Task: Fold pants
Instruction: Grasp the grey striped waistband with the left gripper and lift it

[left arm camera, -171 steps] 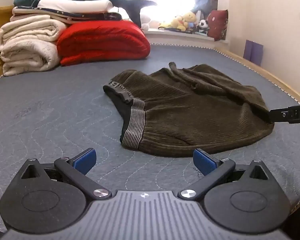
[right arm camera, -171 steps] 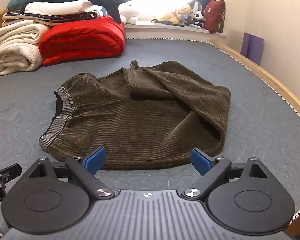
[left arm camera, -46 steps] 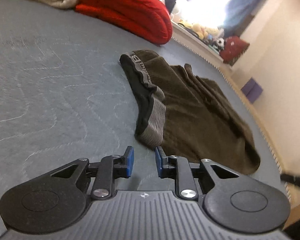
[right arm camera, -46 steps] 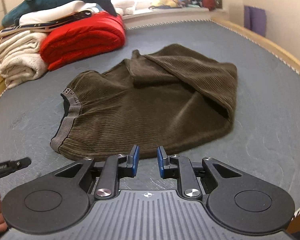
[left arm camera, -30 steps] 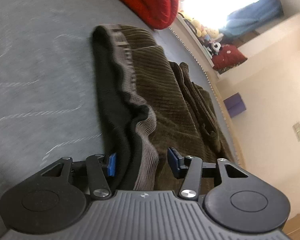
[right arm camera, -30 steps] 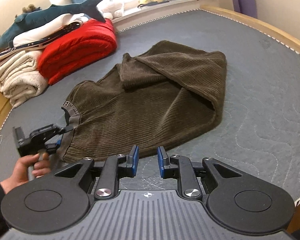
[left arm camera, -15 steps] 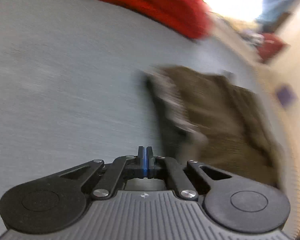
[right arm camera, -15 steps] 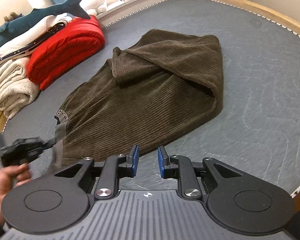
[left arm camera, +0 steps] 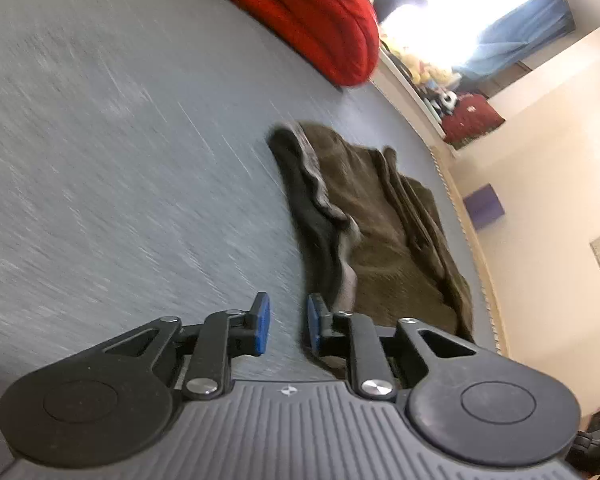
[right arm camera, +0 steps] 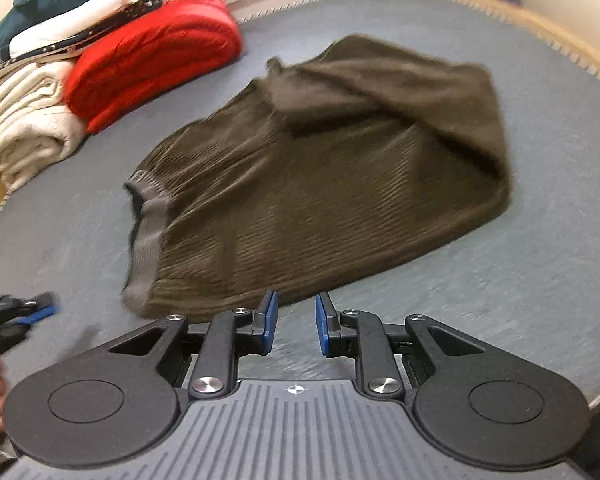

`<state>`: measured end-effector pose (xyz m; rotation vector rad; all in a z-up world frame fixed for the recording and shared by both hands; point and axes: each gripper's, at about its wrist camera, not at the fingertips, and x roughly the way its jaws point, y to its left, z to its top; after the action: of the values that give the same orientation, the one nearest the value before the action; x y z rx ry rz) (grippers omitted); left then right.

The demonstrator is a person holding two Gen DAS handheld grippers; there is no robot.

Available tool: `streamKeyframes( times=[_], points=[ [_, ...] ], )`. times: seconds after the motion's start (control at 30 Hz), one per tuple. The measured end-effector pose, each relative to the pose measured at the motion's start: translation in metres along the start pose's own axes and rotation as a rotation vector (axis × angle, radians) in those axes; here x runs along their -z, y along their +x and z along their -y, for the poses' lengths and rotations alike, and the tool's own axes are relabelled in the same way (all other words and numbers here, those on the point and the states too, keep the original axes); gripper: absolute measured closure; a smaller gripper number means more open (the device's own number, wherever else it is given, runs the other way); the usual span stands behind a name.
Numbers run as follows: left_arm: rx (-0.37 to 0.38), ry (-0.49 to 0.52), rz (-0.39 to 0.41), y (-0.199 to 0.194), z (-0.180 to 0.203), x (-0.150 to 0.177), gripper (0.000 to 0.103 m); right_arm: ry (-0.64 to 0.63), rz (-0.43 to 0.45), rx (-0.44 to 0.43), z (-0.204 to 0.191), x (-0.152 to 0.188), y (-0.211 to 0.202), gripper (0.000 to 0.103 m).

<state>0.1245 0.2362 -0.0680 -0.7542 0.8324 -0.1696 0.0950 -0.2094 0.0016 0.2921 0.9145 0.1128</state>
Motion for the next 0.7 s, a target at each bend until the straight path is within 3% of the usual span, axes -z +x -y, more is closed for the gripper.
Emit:
streamKeyframes(
  times=[0.1, 0.17, 0.27, 0.47, 0.7],
  points=[
    [0.013, 0.01, -0.024, 0.027, 0.012, 0.006, 0.072, 0.123, -0.033, -0.078, 0.004, 0.003, 0.02, 0.081],
    [0.006, 0.018, -0.03, 0.042, 0.017, 0.004, 0.057, 0.203, -0.048, -0.105, 0.007, 0.005, 0.035, 0.081],
    [-0.007, 0.009, -0.034, 0.066, 0.021, -0.002, 0.047, 0.324, -0.081, -0.131, 0.017, 0.008, 0.065, 0.08],
    [-0.003, -0.028, -0.064, 0.109, 0.024, -0.01, 0.047, 0.543, -0.116, -0.162, 0.046, 0.017, 0.117, 0.076],
    [0.029, -0.092, -0.016, 0.156, 0.034, -0.015, 0.046, 0.598, -0.081, -0.256, 0.056, 0.01, 0.135, 0.077]
  ],
)
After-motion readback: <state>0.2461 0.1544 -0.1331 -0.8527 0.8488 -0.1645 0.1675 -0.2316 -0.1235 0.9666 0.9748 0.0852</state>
